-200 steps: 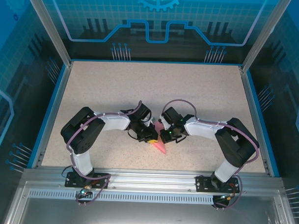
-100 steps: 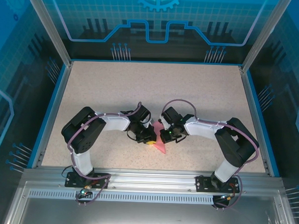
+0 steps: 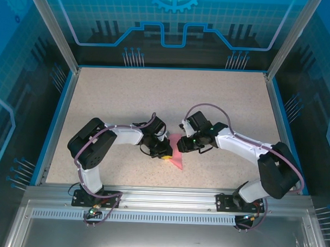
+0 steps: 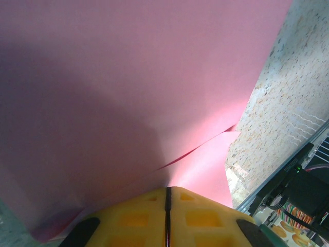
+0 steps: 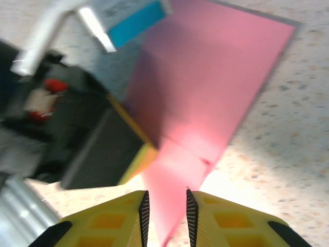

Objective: Fold a paper plane with a square sheet of paper (fold left side to right side)

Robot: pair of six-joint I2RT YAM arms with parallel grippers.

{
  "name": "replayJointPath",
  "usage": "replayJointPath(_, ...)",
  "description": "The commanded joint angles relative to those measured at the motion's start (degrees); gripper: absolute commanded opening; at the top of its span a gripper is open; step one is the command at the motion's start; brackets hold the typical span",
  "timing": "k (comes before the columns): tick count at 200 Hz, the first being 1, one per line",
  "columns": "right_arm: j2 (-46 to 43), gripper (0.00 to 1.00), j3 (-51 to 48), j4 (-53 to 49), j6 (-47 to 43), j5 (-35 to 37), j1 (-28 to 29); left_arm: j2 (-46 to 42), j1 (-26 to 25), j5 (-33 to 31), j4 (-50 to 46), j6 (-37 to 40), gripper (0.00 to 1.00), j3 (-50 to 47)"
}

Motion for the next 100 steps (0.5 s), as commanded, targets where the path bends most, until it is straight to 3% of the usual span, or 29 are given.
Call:
replayJointPath(1, -1.26, 0.26, -3.88, -0.98, 2.57, -11.48, -0.22, 2.97, -0.42, -5.55, -4.7, 1.32, 0.09, -2.62)
replayJointPath(30, 0.67, 0.25, -7.33, 4.09, 6.58, -18.49, 1.26, 3.05, -0.41, -5.64, -4.92, 1.41, 0.09, -2.4)
replayJointPath(100, 8.87, 0.25, -4.33, 2.51, 5.4, -14.48, 2.8, 3.13, -0.51, -5.92, -5.69, 1.57, 0.09, -1.91)
